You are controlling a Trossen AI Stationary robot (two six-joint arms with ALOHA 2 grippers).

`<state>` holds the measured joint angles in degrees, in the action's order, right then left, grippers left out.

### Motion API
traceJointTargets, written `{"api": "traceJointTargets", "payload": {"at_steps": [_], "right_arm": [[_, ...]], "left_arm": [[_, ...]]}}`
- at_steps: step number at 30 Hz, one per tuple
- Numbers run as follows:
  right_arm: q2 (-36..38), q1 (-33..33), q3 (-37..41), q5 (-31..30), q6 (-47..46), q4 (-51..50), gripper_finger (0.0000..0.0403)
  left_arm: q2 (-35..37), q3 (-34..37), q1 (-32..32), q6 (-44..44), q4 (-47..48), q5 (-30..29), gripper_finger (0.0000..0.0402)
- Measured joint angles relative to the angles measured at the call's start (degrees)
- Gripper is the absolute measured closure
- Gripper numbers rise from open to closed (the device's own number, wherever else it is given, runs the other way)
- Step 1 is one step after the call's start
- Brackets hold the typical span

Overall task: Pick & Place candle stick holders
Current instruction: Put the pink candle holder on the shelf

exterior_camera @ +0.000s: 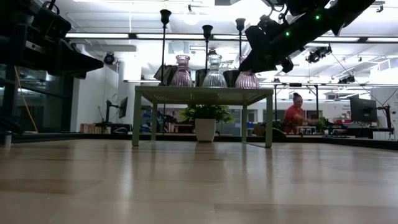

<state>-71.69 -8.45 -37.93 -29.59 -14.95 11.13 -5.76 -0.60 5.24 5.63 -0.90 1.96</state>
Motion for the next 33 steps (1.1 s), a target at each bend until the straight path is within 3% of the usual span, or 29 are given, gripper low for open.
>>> {"api": "traceJointTargets", "payload": {"at_steps": [33], "right_arm": [[-0.1,0.0,0.2,1.0,1.7,2.7,0.0288]], "left_arm": [[0.0,0.0,0.0,0.0,0.0,0.0,0.0402]]}}
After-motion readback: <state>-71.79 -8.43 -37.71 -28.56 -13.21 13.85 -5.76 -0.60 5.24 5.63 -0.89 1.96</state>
